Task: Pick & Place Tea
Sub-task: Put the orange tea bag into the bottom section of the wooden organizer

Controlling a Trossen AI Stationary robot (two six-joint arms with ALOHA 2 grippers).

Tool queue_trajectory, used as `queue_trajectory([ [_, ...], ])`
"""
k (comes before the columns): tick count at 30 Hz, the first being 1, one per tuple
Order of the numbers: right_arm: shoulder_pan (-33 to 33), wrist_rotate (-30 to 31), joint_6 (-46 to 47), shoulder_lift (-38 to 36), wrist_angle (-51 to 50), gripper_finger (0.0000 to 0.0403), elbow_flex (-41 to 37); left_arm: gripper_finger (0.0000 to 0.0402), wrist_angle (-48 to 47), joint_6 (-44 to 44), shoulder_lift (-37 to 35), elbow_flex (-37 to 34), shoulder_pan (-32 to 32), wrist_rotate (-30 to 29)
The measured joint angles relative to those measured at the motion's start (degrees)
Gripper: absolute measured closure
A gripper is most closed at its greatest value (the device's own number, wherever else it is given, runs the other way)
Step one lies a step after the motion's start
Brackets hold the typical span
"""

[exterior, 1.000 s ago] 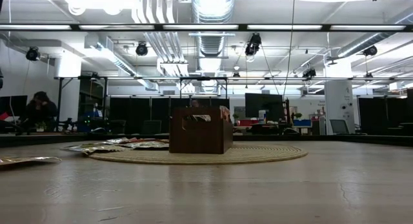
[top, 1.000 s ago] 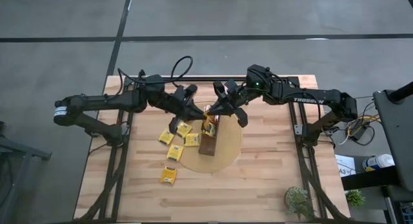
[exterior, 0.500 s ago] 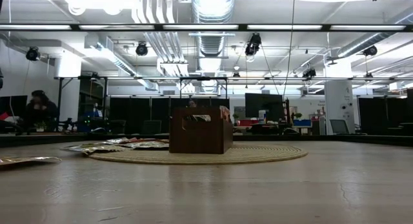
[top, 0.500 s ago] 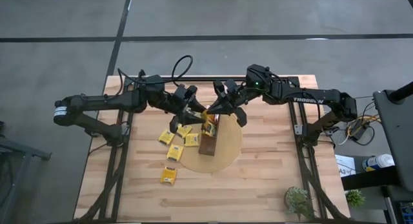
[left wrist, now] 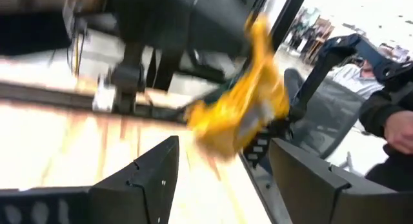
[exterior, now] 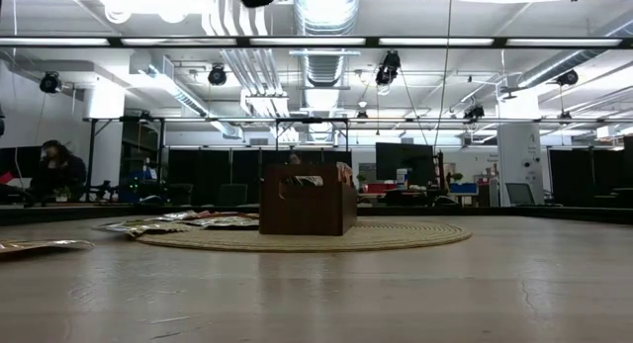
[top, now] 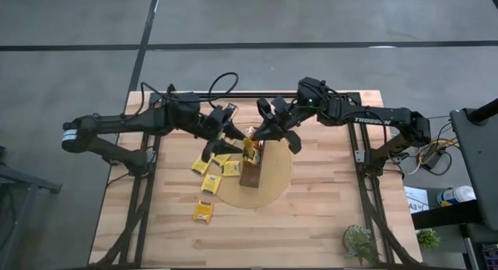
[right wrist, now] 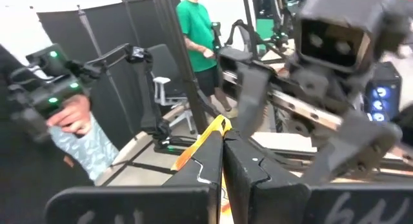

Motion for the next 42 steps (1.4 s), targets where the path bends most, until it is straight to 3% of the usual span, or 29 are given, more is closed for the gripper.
queue_trajectory([
  [9, 0.00, -0.24, -5.18, -0.06, -9.96, 0.0395, 0.96, 0.0168, -13.96, -0.63, -2.12, 0.00, 0.04, 0.00],
  [14, 0.00, 1.04, -12.01, 0.09, -18.34, 0.0395, 1.43, 0.0168, -17.16, -0.51, -3.72, 0.00, 0.05, -1.08],
  [22, 1.57, 14.83, -24.13, 0.12, -29.81, 0.0395, 1.43, 0.0168, -19.34, 1.02, -7.32, -0.02, 0.07, -9.05],
  [32, 5.12, 20.42, -35.27, 0.36, -30.36, 0.0395, -1.47, 0.0168, -19.31, 0.95, -8.69, -0.17, 0.09, -12.07],
  [42, 9.27, 22.64, -37.41, 0.36, -24.33, 0.0395, -9.08, 0.0168, -19.31, -0.77, -8.78, -0.94, 0.07, -13.40],
])
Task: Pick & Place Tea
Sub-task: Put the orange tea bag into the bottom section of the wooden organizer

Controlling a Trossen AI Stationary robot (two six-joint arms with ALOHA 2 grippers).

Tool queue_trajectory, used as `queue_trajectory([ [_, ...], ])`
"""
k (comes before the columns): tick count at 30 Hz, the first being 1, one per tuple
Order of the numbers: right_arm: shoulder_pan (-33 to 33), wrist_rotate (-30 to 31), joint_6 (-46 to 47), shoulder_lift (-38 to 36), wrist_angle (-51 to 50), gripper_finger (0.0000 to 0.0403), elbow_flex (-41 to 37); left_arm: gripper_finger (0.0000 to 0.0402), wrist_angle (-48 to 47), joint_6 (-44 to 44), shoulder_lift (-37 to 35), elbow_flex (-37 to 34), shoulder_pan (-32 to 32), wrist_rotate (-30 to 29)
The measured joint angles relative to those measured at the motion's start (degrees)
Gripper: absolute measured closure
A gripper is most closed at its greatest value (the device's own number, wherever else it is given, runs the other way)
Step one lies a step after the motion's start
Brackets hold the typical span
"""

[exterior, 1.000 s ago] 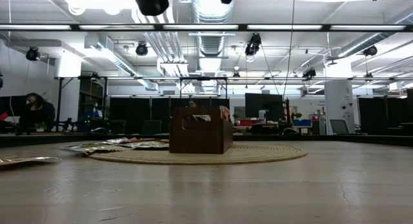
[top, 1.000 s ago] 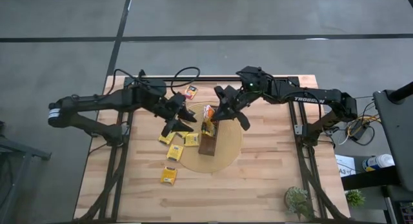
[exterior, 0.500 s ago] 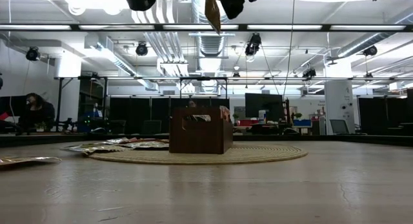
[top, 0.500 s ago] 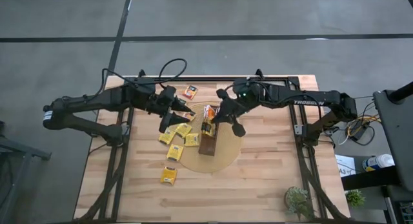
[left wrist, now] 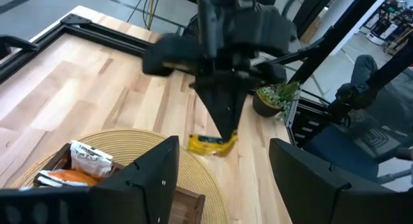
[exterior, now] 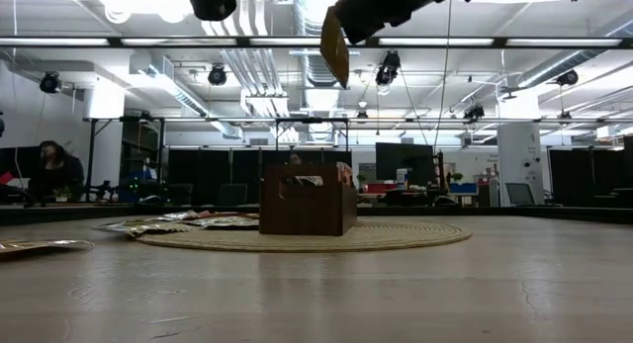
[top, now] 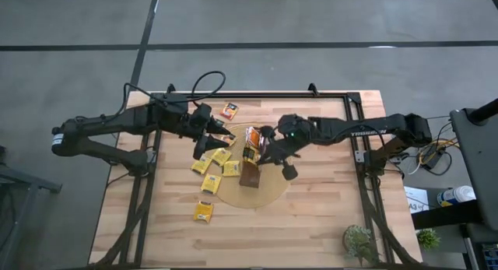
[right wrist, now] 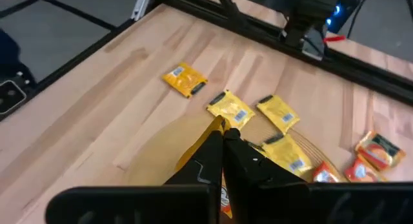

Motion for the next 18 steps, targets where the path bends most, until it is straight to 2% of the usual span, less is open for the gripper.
queue_trajectory([
  [4, 2.26, 2.79, -0.14, 0.02, 9.14, 0.0395, -5.38, 0.0168, 0.00, 0.71, -0.14, -0.03, -0.09, 0.19],
  [9, 4.33, 10.40, 0.79, 1.44, 16.65, 0.0395, -10.05, 0.0168, 0.06, 1.99, -0.42, -0.04, -0.09, 0.38],
  [18, 5.56, 14.45, -1.62, 11.75, 16.91, 0.0395, -6.16, 0.0168, 0.40, 2.99, -1.25, -0.04, -0.09, 0.36],
])
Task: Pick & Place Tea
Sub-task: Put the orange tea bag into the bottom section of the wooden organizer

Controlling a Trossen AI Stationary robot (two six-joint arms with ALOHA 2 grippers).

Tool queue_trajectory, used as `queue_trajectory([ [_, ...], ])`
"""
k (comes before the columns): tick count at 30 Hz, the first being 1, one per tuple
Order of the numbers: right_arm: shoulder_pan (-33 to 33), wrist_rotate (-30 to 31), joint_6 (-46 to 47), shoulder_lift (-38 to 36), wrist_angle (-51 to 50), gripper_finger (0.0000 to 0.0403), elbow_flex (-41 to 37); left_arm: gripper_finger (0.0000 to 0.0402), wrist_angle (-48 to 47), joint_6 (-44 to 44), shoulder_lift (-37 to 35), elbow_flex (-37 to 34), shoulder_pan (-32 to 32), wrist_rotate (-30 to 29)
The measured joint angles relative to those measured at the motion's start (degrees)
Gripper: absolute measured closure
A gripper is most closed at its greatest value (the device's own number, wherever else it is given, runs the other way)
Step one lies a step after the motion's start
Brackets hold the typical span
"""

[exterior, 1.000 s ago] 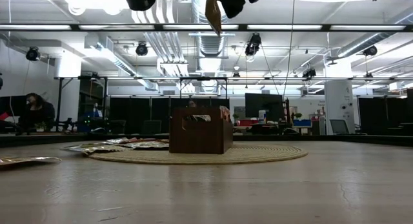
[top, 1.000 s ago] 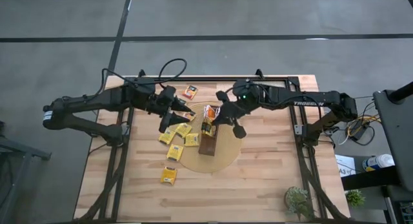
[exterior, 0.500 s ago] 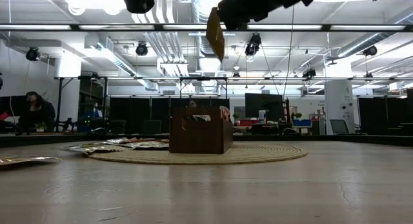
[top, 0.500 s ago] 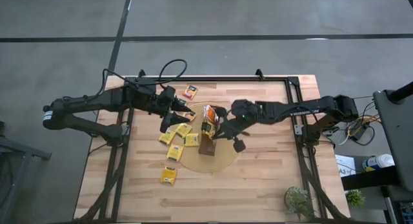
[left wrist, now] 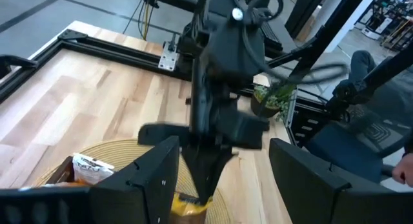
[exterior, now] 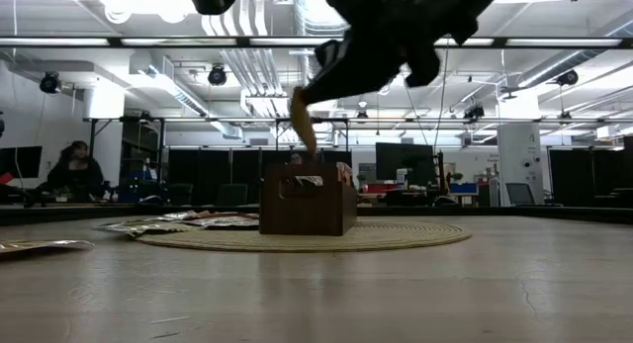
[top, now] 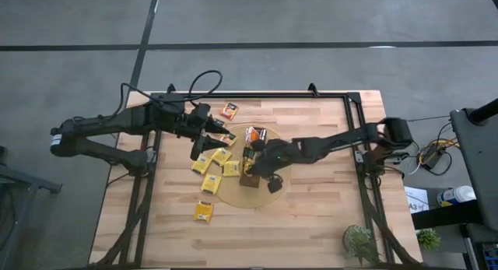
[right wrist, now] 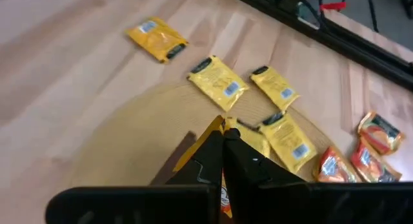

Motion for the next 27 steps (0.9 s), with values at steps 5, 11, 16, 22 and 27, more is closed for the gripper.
queue_trajectory([
  [5, 0.58, 2.78, 0.07, 4.70, -0.31, 0.0395, 3.95, 0.0168, 0.00, -0.98, -0.47, 0.00, -0.01, -0.01],
  [11, 1.21, 3.41, 0.29, 6.97, -1.91, 0.0395, 5.46, 0.0168, -0.11, -1.47, -0.94, 0.00, -0.02, -0.02],
  [16, 1.31, 3.67, 0.33, 6.96, -2.09, 0.0395, 4.77, 0.0168, -0.06, -1.31, -1.06, 0.00, -0.02, -0.04],
  [22, 1.32, 3.64, -1.33, 7.04, -2.05, 0.0395, 4.63, 0.0168, 0.00, -1.33, -1.02, 0.00, -0.02, -0.12],
  [27, 1.32, 3.59, -1.31, 7.07, -2.13, 0.0394, 3.88, 0.0168, 0.04, -1.36, -1.03, 0.00, -0.02, -0.22],
])
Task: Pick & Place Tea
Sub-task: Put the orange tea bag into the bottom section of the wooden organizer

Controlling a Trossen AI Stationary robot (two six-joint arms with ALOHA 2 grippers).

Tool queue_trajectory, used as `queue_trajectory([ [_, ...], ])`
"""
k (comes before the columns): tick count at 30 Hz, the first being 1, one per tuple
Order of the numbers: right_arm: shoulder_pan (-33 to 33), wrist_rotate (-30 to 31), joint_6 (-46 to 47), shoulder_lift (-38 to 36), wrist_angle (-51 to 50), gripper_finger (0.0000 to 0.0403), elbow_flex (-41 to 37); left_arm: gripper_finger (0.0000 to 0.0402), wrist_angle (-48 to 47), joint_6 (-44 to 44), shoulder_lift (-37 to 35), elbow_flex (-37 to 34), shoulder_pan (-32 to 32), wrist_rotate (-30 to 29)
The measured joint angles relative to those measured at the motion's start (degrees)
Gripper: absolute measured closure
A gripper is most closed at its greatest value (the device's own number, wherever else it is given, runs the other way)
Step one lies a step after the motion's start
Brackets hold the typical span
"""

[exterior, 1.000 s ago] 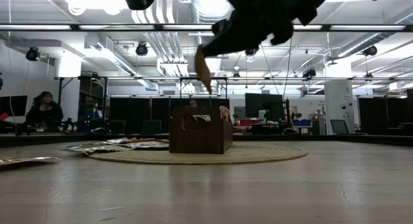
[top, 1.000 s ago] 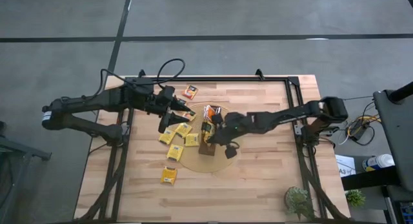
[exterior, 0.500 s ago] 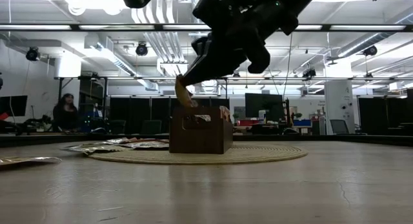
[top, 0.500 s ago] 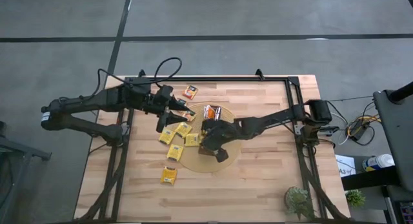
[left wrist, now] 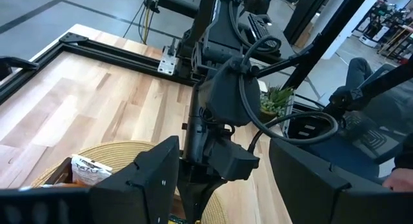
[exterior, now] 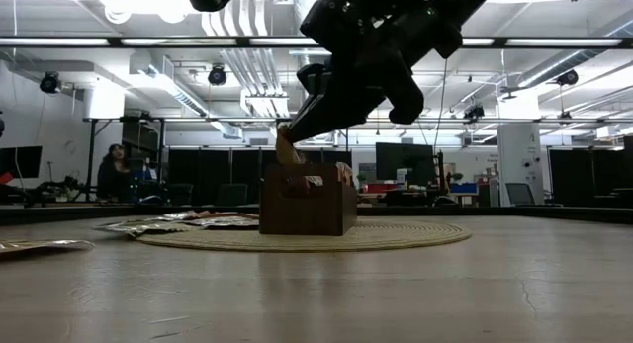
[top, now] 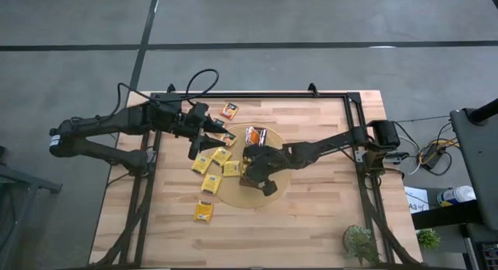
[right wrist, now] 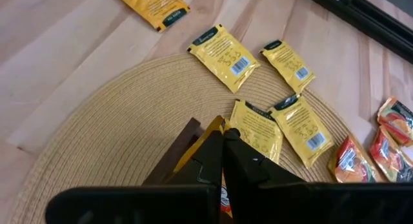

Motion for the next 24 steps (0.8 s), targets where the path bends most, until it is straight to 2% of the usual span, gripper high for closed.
queue_trajectory([
  [17, -0.02, -0.17, -1.25, 0.04, 0.93, 0.0393, -1.16, 0.0168, 0.07, 0.00, 0.00, 0.00, 0.00, -0.07],
  [24, -0.05, -2.25, -1.25, 0.04, 1.93, 0.0348, -1.30, 0.0168, 0.09, 0.00, 0.01, 0.00, 0.00, -0.07],
])
